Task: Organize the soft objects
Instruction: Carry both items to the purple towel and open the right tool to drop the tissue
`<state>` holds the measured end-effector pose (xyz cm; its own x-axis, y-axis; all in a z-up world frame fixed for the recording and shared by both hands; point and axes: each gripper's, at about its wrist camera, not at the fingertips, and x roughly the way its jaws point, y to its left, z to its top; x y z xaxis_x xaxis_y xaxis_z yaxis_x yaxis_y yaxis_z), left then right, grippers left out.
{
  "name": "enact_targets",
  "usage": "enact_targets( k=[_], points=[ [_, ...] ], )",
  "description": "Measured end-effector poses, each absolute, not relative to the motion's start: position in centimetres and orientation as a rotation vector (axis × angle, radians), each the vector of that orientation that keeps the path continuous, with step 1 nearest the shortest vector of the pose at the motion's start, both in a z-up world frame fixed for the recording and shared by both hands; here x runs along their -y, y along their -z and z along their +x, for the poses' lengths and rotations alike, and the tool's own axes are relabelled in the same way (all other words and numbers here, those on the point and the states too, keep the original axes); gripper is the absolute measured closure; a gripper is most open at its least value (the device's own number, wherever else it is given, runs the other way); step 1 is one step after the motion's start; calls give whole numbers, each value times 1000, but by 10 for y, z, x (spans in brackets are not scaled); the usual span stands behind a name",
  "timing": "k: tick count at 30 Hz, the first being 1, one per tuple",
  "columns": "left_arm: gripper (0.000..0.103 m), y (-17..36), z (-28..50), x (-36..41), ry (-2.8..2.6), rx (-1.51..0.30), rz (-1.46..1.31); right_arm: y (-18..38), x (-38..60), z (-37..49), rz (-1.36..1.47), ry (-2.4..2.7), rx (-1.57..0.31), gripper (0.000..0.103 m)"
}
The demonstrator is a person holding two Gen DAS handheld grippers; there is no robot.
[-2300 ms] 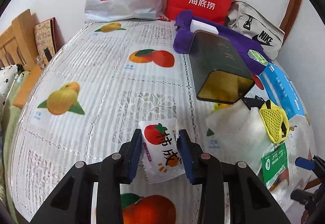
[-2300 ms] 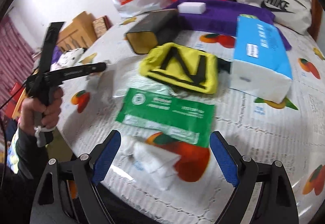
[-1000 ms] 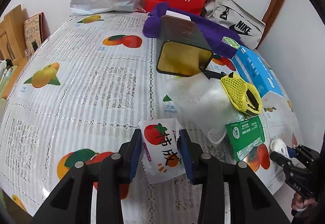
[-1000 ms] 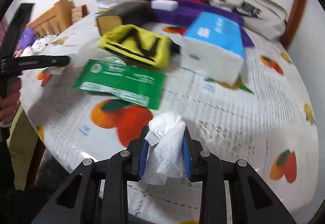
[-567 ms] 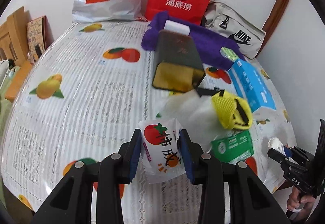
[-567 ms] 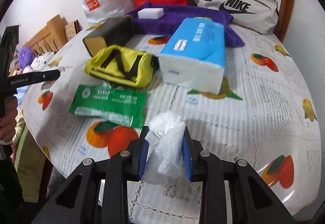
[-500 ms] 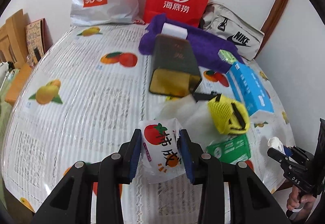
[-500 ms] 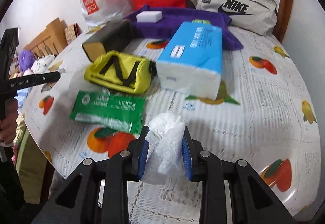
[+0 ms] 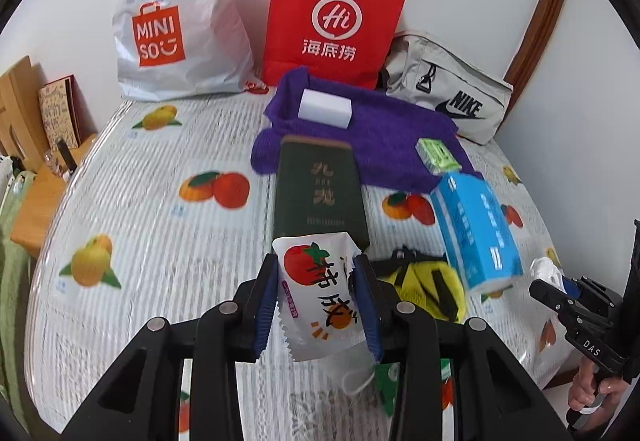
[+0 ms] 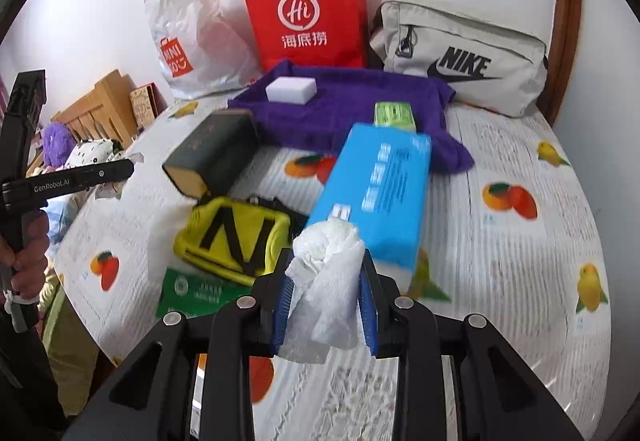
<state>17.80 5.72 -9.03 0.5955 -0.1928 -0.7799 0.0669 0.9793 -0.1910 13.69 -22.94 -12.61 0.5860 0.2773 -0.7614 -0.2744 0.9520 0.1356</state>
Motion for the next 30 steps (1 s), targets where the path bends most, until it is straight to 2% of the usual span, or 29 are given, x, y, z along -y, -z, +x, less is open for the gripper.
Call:
enact_targets(
  k=[11,30],
  points=[
    [68,80,230,-59,190,-930,-193,108,225,195,17,-320,-866,73],
    [68,98,343,-53,185,-984,-157,120,241,337,-32,-231,-899,73]
  ],
)
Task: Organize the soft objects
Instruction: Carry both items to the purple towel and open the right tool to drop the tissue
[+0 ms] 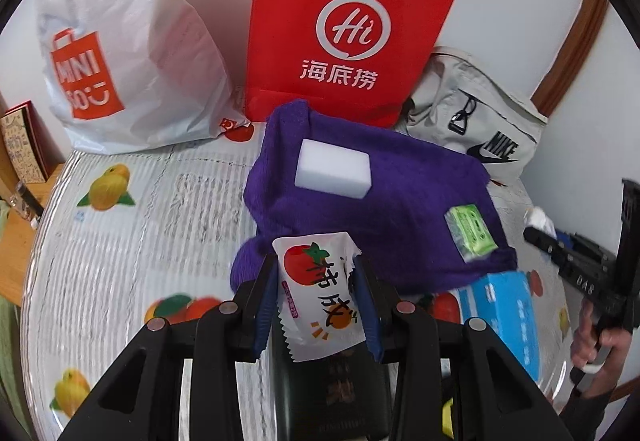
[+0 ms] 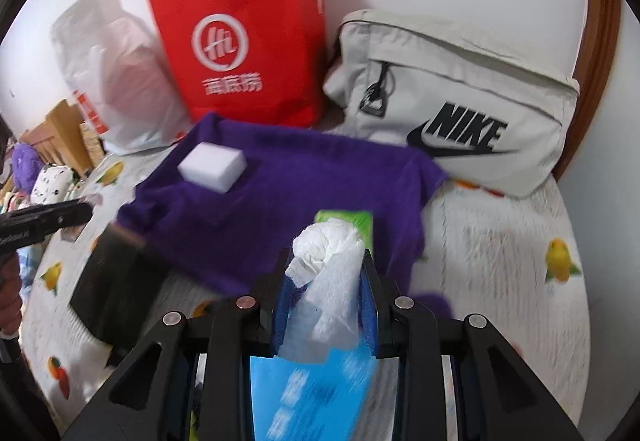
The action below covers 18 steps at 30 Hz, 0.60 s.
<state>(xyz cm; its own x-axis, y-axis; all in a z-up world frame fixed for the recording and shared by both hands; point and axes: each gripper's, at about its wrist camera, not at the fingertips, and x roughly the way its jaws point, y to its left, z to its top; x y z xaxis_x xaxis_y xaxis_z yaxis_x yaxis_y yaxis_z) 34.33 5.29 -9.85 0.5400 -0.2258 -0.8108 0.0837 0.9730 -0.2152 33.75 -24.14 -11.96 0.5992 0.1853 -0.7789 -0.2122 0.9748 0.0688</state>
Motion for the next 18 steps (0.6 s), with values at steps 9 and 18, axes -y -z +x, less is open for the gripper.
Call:
enact_targets(
  k=[9,18],
  points=[
    [68,118,392,-46,203,-1035,-153,143,247,404,-53,-201,-947,72],
    [68,142,426,-34,215,-1102,-146,168,245,436,-32,-227,-1001,72]
  ],
)
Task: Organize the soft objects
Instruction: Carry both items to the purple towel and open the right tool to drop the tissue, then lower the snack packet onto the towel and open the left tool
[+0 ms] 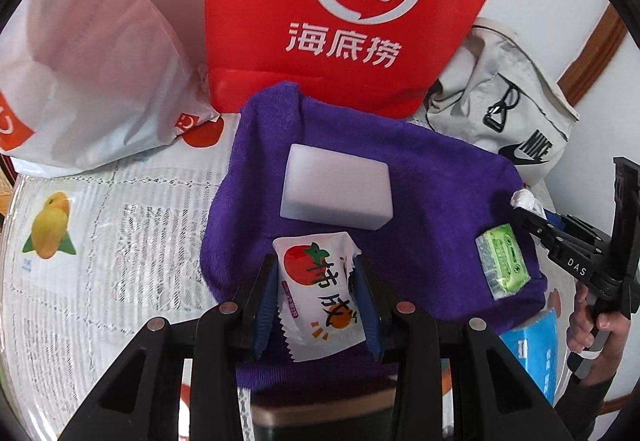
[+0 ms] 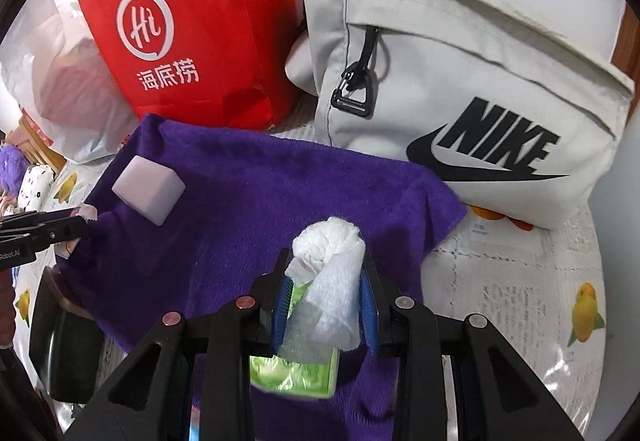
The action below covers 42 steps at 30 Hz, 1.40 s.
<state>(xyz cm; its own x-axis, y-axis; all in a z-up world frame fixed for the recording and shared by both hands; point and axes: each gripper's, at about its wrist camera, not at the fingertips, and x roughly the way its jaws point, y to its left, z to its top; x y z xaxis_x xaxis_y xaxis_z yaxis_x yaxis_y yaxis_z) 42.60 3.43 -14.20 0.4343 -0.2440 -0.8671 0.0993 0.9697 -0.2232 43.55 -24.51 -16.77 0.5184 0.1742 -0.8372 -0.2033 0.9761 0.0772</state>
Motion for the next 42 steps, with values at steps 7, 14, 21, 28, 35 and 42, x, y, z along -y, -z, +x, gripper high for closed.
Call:
enact_targets(
  k=[7,14,21,28,35,42],
  points=[
    [65,156,440,-33,238,-1131,-138,183,243,453,-29,-223,-1050,72],
    [57,164,445,-33,273,-1154,-133,191,234,456,-67,-235,-1068,63],
    [41,162,445,-30,277,-1138,-149,184,234,451,-69,-245,-1032,43],
    [41,139,428,-26,231,-1102,-85,163,229,433,-61,-263,-987,37],
    [32,121,408,-35,229,-1071,-111,142,227,395,-89,-262,-978,34],
    [24,116,405,-16,217,-1045,-65,126,228,356,-103,-272,-959,33]
  ],
)
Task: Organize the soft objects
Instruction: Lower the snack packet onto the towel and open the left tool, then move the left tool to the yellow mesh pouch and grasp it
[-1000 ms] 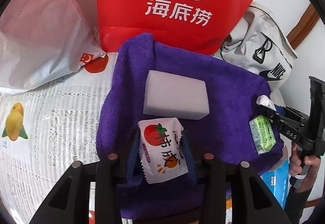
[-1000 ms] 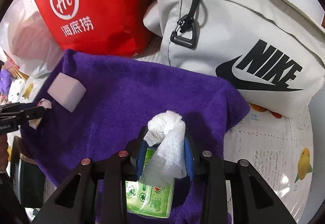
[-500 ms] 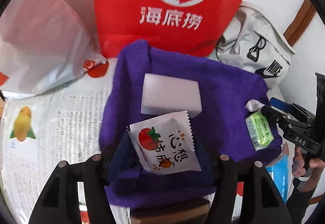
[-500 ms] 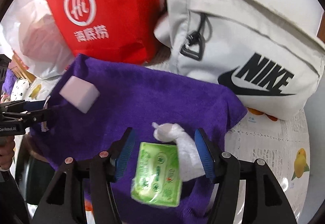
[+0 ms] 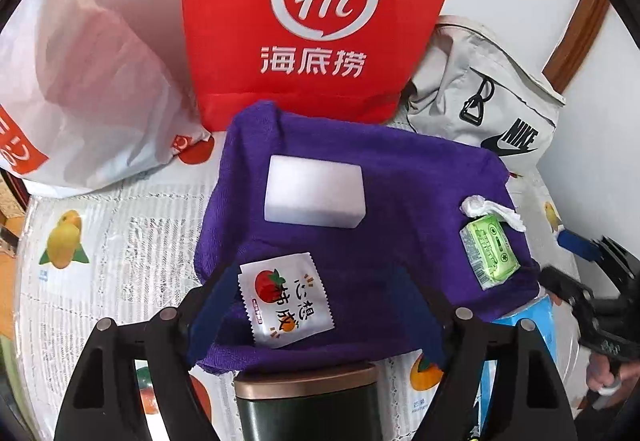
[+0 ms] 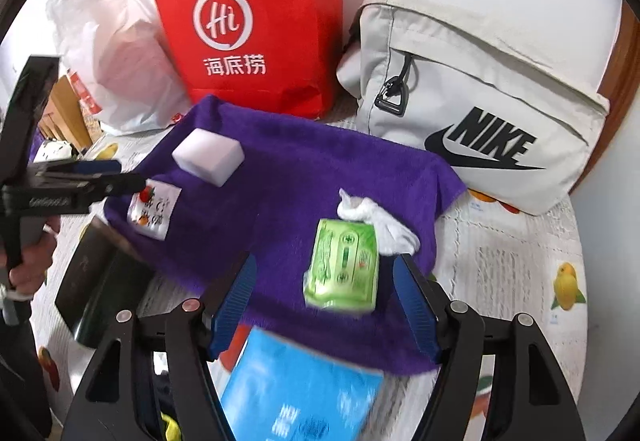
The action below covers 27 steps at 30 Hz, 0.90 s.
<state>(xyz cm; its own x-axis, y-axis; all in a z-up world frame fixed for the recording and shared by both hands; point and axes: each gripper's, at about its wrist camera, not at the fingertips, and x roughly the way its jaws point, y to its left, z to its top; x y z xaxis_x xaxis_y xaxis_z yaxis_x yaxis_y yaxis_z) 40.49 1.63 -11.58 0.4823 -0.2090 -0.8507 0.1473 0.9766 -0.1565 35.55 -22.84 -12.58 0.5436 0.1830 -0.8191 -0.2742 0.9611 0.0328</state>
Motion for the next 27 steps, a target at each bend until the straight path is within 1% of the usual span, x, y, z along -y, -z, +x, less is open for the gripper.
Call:
enact_targets(
  k=[5,11,16,20,23,27],
  points=[
    [24,106,390,-8,249,-1038,-42,117,226,329,-90,-273,-937,33],
    [24,93,354,-12,239,-1035,-43,111,225,292,-25,-253,-905,33],
    [25,91,307,-14,251,-1047,-68,112,223,257,38,-302,-918,33],
    [25,87,258,-17,258,-983,-93,114,222,223,80,-325,-917,33],
    [24,89,226,-21,248,-932,-122,118,218,197,61,-353,-933,33],
    [24,110,200,-24,238,-997,-123,125,212,166,52,-373,-945,33]
  ],
)
